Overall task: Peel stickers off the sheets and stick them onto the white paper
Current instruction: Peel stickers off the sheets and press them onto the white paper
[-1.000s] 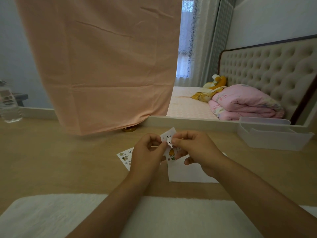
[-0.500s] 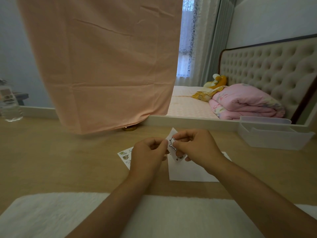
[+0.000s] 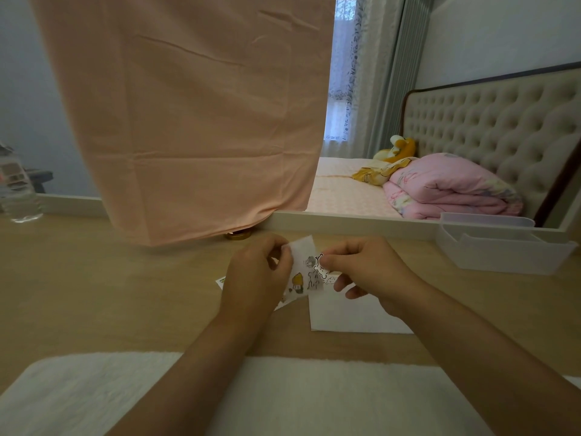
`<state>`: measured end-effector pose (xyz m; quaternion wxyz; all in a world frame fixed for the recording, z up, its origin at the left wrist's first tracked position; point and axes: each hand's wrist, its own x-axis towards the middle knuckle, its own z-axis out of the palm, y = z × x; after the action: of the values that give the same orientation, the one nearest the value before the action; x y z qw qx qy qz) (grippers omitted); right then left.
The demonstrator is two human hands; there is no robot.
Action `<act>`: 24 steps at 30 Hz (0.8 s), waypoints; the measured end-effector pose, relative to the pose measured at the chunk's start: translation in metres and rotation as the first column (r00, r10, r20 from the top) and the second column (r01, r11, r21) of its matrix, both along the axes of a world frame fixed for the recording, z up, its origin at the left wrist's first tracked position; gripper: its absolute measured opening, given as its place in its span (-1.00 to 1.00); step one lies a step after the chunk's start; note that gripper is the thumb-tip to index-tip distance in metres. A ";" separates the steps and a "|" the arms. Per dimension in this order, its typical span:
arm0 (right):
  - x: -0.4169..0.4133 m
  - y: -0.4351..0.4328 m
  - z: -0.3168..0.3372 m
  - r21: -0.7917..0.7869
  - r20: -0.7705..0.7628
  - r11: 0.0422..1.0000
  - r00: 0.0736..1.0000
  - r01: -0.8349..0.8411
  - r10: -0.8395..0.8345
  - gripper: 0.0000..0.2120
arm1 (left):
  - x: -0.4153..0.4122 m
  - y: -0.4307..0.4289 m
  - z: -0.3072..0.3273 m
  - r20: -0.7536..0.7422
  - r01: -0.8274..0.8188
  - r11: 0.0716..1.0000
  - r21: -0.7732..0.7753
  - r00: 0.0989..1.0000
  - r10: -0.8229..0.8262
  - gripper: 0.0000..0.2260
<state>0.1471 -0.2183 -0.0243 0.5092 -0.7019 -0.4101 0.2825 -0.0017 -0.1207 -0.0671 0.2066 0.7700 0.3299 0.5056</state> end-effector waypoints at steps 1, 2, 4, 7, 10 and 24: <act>0.000 0.000 0.000 -0.009 -0.047 1.000 0.999 -0.007 0.006 -0.94 | 0.000 0.002 0.000 0.018 -0.016 0.998 -0.061 1.000 0.017 -0.88; 0.001 -0.001 -0.001 -0.017 -0.091 1.000 0.996 -0.015 0.013 -0.92 | -0.001 0.006 0.000 0.009 -0.035 0.992 -0.125 0.999 0.037 -0.87; 0.002 -0.001 -0.002 -0.032 -0.165 0.999 0.986 -0.034 0.028 -0.90 | -0.005 0.017 -0.007 -0.120 -0.102 0.977 -0.185 0.989 0.081 -0.83; 0.003 0.000 -0.005 -0.058 -0.252 0.996 0.967 -0.062 0.045 -0.87 | -0.009 0.027 -0.014 -0.315 -0.238 0.958 -0.158 0.932 0.180 -0.65; 0.002 0.002 -0.009 -0.052 -0.358 0.995 0.931 -0.090 0.066 -0.85 | -0.004 0.014 -0.004 -0.135 -0.177 0.980 -0.085 0.977 0.165 -0.82; -0.001 0.007 -0.025 -0.029 -0.287 1.000 0.958 -0.011 0.003 -0.85 | 0.013 -0.014 -0.006 0.052 0.152 0.864 -0.480 0.988 -0.145 -0.85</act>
<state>0.1458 -0.2109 -0.0492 0.5516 -0.6598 -0.3302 0.3891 0.0118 -0.1344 -0.0727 0.4324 0.7137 0.3837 0.3956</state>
